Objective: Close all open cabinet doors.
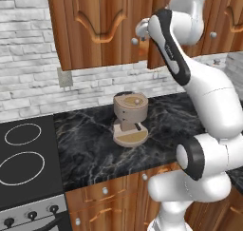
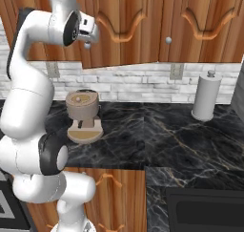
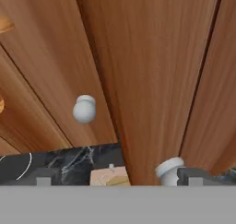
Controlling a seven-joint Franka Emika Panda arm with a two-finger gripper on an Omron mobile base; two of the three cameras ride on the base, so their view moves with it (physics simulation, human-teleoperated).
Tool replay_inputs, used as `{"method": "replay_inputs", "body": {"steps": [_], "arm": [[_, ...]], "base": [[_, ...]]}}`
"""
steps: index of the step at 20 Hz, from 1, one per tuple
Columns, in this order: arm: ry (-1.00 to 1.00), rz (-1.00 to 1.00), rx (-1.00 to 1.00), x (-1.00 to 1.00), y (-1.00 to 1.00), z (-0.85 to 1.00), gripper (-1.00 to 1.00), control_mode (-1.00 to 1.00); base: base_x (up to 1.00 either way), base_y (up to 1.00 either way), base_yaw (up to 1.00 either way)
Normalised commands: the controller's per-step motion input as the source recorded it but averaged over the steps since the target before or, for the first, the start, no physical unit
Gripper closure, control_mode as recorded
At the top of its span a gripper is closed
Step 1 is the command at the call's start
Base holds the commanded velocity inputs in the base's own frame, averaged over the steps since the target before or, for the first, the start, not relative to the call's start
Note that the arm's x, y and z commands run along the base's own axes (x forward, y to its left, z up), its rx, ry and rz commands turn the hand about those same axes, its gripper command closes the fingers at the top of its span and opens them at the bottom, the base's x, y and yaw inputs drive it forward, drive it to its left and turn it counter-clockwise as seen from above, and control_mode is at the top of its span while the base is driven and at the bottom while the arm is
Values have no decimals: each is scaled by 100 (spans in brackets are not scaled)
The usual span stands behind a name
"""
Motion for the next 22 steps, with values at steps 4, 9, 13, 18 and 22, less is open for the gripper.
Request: {"method": "replay_inputs", "body": {"steps": [4,9,13,18,22], "arm": [[-15,-3,5,100,68,-76,-100,-100],[2,-2,2,37,2,-4,-100,-100],[16,0,7,100,-2,0,-100,-100],[21,0,6,100,0,-13,-100,-100],[8,0,2,90,0,-53,-100,-100]], "base": [[0,0,0],[0,0,0],[0,0,0],[0,0,0],[0,0,0]]}}
